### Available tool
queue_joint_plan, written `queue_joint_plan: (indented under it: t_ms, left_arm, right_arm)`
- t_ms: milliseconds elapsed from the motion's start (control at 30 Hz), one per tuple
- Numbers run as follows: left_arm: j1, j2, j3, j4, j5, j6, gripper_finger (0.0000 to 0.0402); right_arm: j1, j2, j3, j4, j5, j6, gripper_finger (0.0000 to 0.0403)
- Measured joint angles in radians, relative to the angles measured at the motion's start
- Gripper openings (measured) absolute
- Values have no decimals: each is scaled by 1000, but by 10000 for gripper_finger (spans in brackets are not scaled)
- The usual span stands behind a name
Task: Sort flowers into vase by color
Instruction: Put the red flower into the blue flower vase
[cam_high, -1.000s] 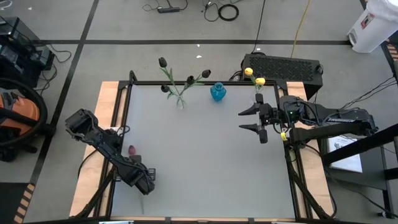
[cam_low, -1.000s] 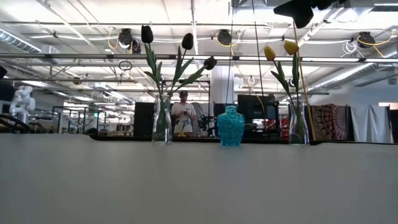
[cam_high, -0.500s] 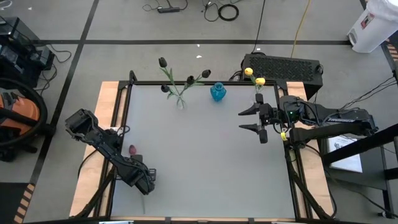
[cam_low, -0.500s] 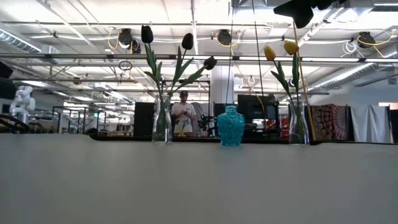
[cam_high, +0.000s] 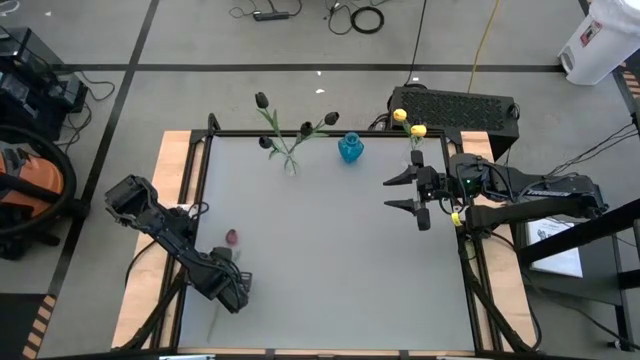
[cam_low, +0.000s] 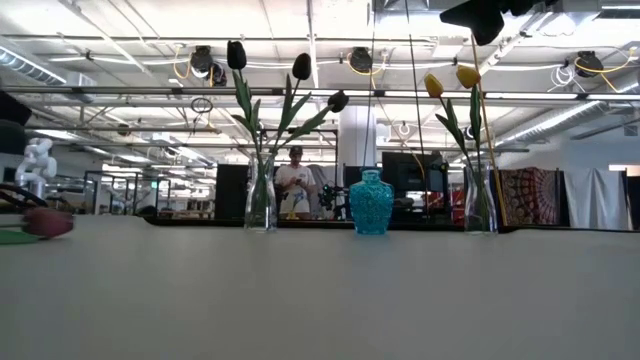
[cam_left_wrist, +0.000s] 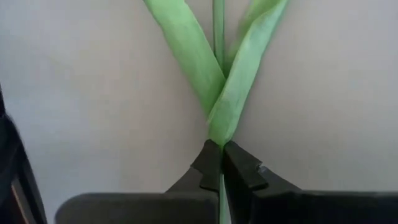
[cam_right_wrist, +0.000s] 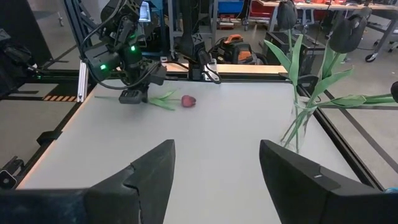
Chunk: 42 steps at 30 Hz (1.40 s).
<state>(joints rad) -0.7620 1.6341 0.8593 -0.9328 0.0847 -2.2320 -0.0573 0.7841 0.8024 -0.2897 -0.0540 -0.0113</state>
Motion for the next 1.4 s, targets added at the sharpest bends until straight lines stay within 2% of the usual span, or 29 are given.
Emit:
queue_joint_plan:
  t_ms: [133, 433, 600, 733, 1000, 1133, 1267, 1400]
  left_arm:
    - [0, 0, 0, -2, -77, 66, 5]
    - [2, 0, 27, -2, -336, 207, 3]
    - [3, 0, 64, -1, -517, 313, 3]
    - [12, 0, 97, 0, -703, 400, 3]
    - [96, 0, 166, 10, -1096, 686, 3]
    - [167, 0, 201, 18, -1251, 836, 2]
    - [246, 0, 214, 88, -1354, 1014, 2]
    - [333, 0, 214, 214, -1388, 1233, 4]
  right_arm:
    - [0, 0, 0, 0, 0, 0, 226]
    - [0, 0, 0, -1, 0, 3, 226]
    - [0, 0, 0, -1, 0, 35, 226]
    - [0, 0, 0, -22, 0, 62, 226]
    - [0, 0, 0, -47, 0, 103, 226]
    - [0, 0, 0, -38, 0, 100, 226]
    - [0, 2, 0, -16, 0, 64, 226]
    - [0, 2, 0, -1, 1, -7, 226]
